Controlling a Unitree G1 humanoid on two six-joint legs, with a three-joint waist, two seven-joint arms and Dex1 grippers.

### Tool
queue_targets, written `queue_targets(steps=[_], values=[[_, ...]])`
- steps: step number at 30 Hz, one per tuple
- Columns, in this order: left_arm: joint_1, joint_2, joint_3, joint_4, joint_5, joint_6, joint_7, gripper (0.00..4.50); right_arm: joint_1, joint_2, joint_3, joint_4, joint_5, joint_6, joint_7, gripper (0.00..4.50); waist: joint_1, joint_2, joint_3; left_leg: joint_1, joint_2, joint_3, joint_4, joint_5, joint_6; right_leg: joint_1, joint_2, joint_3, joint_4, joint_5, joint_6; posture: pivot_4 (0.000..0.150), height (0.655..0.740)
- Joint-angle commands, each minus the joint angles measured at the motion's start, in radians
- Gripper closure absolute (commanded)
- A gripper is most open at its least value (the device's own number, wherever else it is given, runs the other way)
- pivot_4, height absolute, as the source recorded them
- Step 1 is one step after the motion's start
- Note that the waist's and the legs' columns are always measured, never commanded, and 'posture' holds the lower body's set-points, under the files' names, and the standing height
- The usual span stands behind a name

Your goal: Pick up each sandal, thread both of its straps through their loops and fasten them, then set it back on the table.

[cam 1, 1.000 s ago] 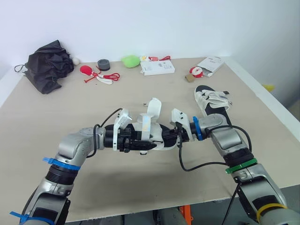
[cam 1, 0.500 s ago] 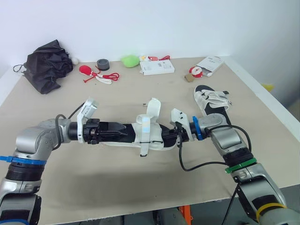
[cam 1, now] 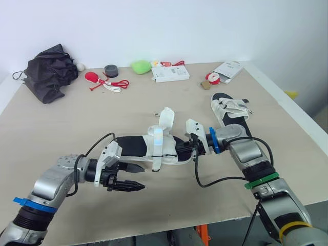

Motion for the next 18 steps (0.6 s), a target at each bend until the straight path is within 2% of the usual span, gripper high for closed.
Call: queue_targets(steps=[1, 8, 18], values=[[-0.030, -0.026, -0.013, 0.024, 0.037, -0.046, 0.025, 1.32, 0.045, -0.012, 0.041, 0.029, -0.040, 0.034, -0.021, 4.50, 0.001, 0.000, 0.000, 0.000, 0.000, 0.000, 0.000, 0.000, 0.000, 0.000, 0.000, 0.000, 0.000, 0.000, 0.000, 0.150, 0.7400], [-0.059, -0.064, -0.055, 0.040, 0.070, -0.037, 0.069, 1.32, 0.051, -0.012, 0.040, 0.019, -0.040, 0.038, -0.027, 4.50, 0.001, 0.000, 0.000, 0.000, 0.000, 0.000, -0.001, 0.000, 0.000, 0.000, 0.001, 0.000, 0.000, 0.000, 0.000, 0.150, 0.7400], [-0.100, -0.149, -0.113, -0.003, 0.065, 0.086, 0.163, 1.32, 0.055, -0.013, 0.039, 0.010, -0.038, 0.045, -0.033, 4.50, 0.001, 0.000, 0.000, 0.000, 0.000, -0.001, 0.000, 0.000, 0.000, 0.001, 0.002, 0.000, 0.000, 0.000, 0.000, 0.150, 0.7400]])
